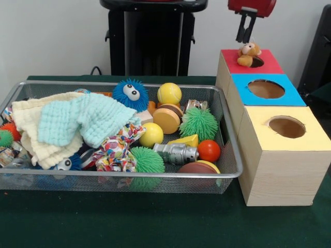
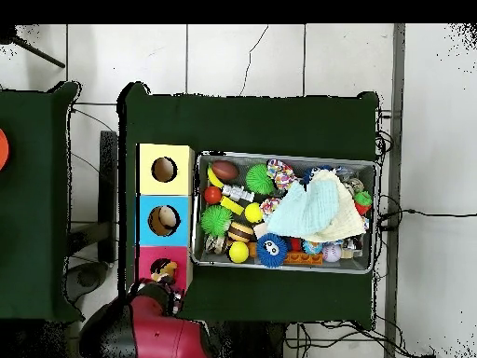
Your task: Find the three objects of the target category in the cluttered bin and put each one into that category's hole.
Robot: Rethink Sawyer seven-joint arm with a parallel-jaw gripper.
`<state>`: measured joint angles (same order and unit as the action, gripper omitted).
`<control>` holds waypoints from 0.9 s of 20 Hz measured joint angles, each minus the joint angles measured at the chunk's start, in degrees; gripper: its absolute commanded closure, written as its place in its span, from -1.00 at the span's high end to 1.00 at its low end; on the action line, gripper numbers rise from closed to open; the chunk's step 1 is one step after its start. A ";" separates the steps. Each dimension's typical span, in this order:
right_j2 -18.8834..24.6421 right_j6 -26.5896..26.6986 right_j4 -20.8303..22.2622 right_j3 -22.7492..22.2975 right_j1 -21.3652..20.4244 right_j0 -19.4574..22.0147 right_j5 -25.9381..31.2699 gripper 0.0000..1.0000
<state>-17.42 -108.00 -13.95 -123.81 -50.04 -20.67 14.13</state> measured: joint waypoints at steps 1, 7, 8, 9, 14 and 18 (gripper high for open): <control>0.00 0.00 0.00 -0.02 0.45 0.26 0.00 -1.00; 0.02 0.00 -0.01 -0.07 3.23 0.90 0.00 -1.00; 0.02 0.00 -0.02 -0.08 3.71 0.90 -0.01 -1.00; 0.02 0.00 -0.02 -0.09 4.18 0.90 -0.01 -1.00; 0.06 0.00 -0.09 -0.11 6.43 0.90 -0.05 -1.00; 0.06 0.00 -0.06 -0.15 6.25 0.91 -0.02 -1.00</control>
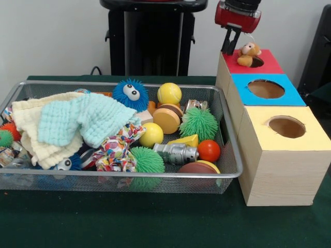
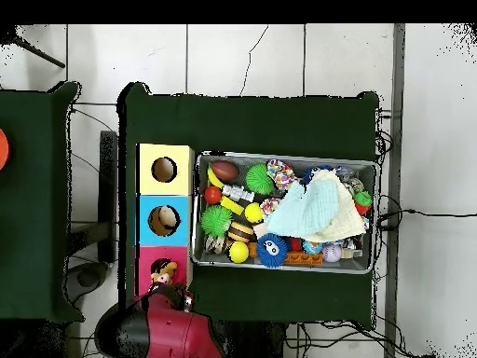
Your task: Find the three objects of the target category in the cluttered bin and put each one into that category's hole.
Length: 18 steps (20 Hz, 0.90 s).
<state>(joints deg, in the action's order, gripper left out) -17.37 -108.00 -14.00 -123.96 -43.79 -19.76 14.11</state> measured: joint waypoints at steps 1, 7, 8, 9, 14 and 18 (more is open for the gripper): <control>0.01 0.00 0.00 0.01 0.00 0.00 0.00 -1.00; -0.11 0.00 0.01 0.00 -0.14 -0.35 0.07 -1.00; -0.34 0.00 0.02 -0.02 -0.35 -0.93 0.27 -1.00; -0.53 0.00 0.02 -0.02 -0.65 -1.54 0.51 -1.00; -1.08 0.00 0.02 -0.01 -2.08 -3.58 1.56 -1.00; -2.45 0.00 0.04 0.26 -2.94 -5.86 3.42 -1.00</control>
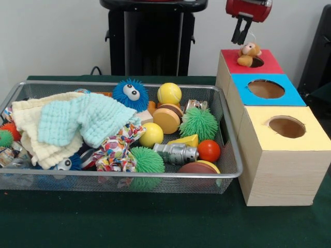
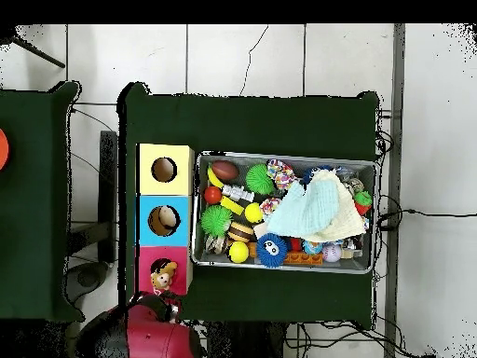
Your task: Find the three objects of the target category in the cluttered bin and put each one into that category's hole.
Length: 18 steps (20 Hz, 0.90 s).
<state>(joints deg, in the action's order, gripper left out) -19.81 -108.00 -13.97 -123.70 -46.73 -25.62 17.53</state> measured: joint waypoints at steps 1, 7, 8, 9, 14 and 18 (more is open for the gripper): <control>-0.31 0.00 0.01 0.08 -0.21 -0.47 0.61 -1.00; -1.06 0.00 -0.06 0.26 -1.74 -2.33 4.12 -1.00; -1.05 0.00 -0.12 0.27 -1.80 -2.29 4.11 -1.00; -1.02 0.00 -0.24 0.26 -1.79 -2.21 4.12 -1.00; 0.01 0.00 -1.19 0.24 -1.24 -1.01 3.15 -1.00; 2.16 0.00 -1.89 0.23 -0.05 0.77 -0.73 -1.00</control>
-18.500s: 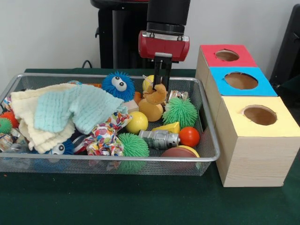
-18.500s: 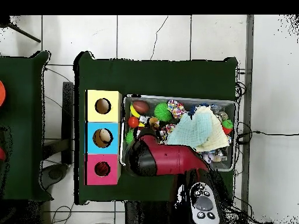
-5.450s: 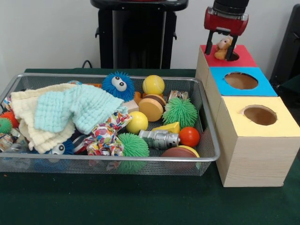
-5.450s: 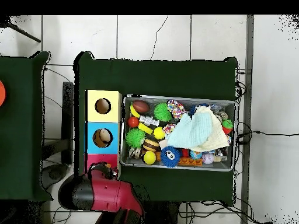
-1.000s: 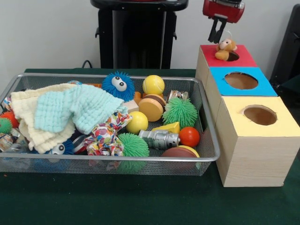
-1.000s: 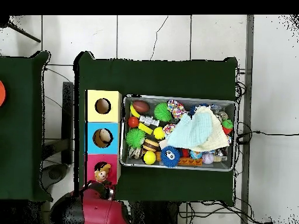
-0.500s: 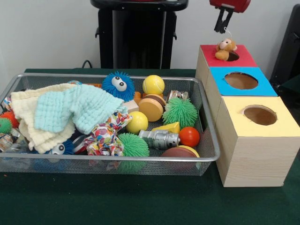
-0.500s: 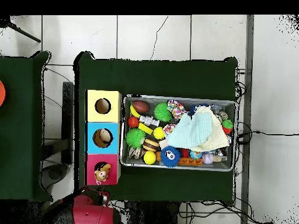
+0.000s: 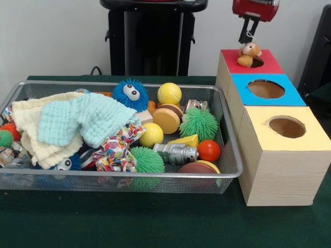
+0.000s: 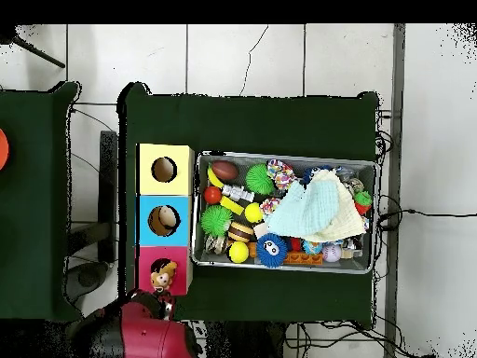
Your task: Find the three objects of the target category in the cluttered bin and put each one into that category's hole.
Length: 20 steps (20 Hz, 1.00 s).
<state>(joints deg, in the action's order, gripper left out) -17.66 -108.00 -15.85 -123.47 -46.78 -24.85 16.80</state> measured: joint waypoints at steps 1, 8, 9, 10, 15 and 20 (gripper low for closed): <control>0.38 0.00 -0.06 -0.02 0.16 0.33 -0.81 -1.00; 6.34 0.00 -0.55 -1.50 1.59 5.12 -9.81 -1.00; 6.71 0.00 -0.55 -1.71 1.68 5.32 -10.10 -1.00; 7.26 0.00 -0.57 -2.04 1.79 5.58 -10.35 -1.00; 8.83 0.00 -0.61 -2.69 2.42 6.88 -11.60 -1.00; 10.24 0.00 -0.64 -2.73 3.68 8.40 -12.42 -1.00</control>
<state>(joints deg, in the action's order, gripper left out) -7.42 -108.00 -16.49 -126.20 -43.10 -16.44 4.38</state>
